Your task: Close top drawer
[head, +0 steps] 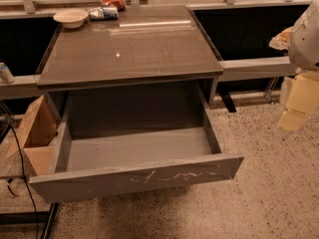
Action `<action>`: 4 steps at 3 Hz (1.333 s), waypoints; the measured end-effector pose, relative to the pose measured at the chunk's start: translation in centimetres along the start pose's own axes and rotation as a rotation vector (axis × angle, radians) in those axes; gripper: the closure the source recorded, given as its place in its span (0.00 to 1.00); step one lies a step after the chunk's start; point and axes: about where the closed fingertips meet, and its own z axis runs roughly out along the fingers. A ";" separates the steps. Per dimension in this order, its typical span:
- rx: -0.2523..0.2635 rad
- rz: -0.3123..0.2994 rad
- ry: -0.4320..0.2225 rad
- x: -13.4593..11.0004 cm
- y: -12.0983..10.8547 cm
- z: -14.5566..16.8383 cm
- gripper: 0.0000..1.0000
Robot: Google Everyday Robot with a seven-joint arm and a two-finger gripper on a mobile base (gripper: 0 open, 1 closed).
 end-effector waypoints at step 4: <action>0.058 0.030 -0.099 0.4 2.8 4.4 0.71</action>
Offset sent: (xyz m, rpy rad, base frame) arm -0.0154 -0.0025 -0.0132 0.0126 -0.0404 -0.0175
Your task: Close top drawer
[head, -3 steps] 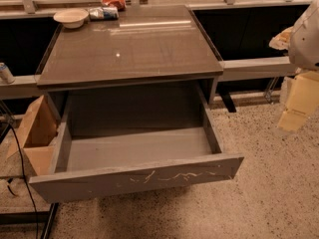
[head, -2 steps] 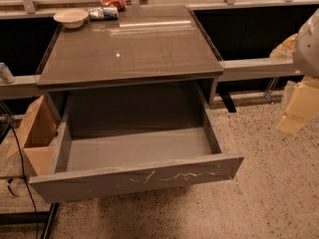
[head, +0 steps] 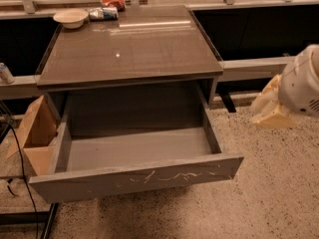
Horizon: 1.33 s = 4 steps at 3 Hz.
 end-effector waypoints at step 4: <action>-0.165 0.089 -0.220 2.2 5.2 11.2 1.00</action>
Offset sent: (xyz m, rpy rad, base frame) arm 0.0080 0.0011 -0.1276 0.3054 0.0501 -0.0073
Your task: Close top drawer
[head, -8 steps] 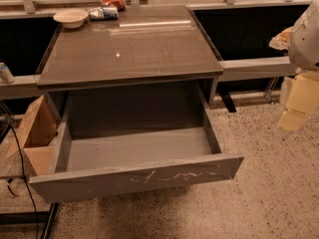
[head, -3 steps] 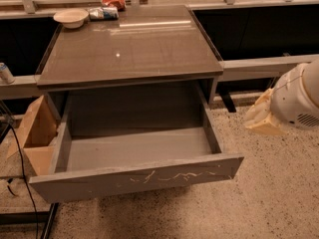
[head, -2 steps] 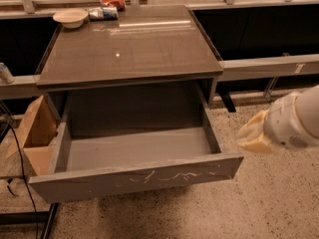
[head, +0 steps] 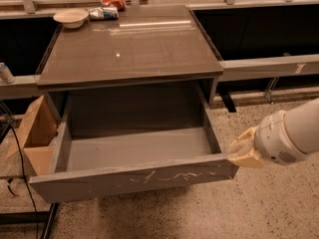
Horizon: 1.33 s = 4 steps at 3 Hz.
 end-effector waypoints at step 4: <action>0.114 0.108 -0.159 6.8 8.2 9.7 1.00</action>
Offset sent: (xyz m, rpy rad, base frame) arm -0.0784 0.0031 -0.0864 0.1613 -0.0704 -0.1497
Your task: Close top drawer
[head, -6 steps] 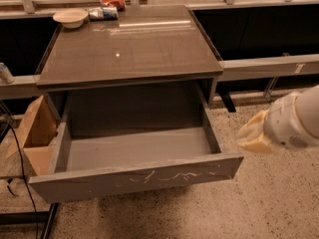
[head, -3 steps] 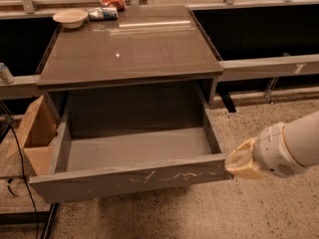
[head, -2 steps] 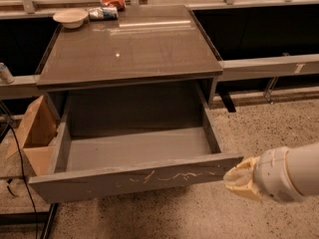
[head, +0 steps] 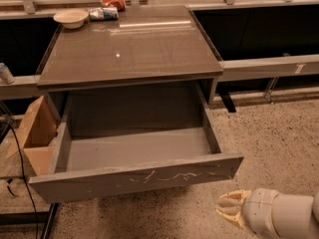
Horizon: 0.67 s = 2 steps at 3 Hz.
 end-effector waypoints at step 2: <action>0.136 -0.014 0.025 1.0 -1.0 2.9 1.00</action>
Offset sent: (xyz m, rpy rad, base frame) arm 0.0013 0.0126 -0.0255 -0.0224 -0.0307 -0.0257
